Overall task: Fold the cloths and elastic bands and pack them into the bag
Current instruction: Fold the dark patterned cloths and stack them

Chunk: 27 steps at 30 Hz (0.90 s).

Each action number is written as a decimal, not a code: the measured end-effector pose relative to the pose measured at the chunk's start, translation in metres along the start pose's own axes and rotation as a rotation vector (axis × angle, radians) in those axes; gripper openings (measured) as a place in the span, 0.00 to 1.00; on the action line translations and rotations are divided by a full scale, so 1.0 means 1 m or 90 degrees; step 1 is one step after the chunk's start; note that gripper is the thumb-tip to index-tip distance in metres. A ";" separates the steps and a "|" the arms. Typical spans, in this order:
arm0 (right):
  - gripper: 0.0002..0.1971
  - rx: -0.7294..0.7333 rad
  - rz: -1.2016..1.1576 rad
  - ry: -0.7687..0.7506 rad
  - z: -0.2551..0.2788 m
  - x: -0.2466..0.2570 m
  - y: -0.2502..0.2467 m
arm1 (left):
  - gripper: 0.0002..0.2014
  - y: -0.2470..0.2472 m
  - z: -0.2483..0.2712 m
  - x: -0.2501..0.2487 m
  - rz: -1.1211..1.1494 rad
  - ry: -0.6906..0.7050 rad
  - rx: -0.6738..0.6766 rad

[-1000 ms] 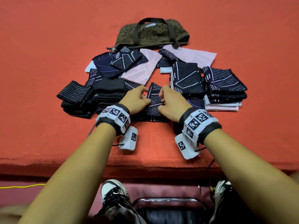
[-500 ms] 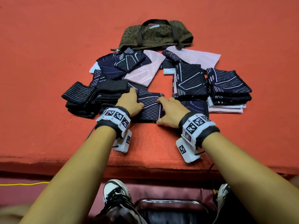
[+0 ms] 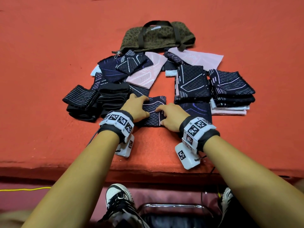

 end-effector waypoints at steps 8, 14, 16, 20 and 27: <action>0.16 -0.028 -0.036 0.060 -0.002 -0.008 -0.017 | 0.34 0.003 0.004 -0.007 0.000 -0.011 -0.022; 0.21 -0.011 -0.021 0.004 0.005 -0.002 -0.012 | 0.34 -0.004 0.003 -0.008 0.033 -0.025 -0.045; 0.21 -0.006 -0.047 0.021 0.005 -0.003 -0.012 | 0.34 -0.005 0.003 -0.007 0.051 -0.037 -0.047; 0.15 -0.041 -0.125 0.060 0.004 -0.002 -0.017 | 0.32 -0.007 0.002 -0.007 0.054 -0.037 -0.046; 0.05 -0.125 -0.176 0.076 0.005 -0.003 -0.035 | 0.27 -0.010 0.001 -0.021 0.090 0.005 -0.069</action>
Point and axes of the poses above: each hand's wrist, its own z-axis away from the middle knuckle, its own y-axis out of the palm, x = y × z, the point moved 6 cm from there along -z, towards the middle knuckle, and after that the axes turned 10 degrees about -x, right-handed, at the moved point
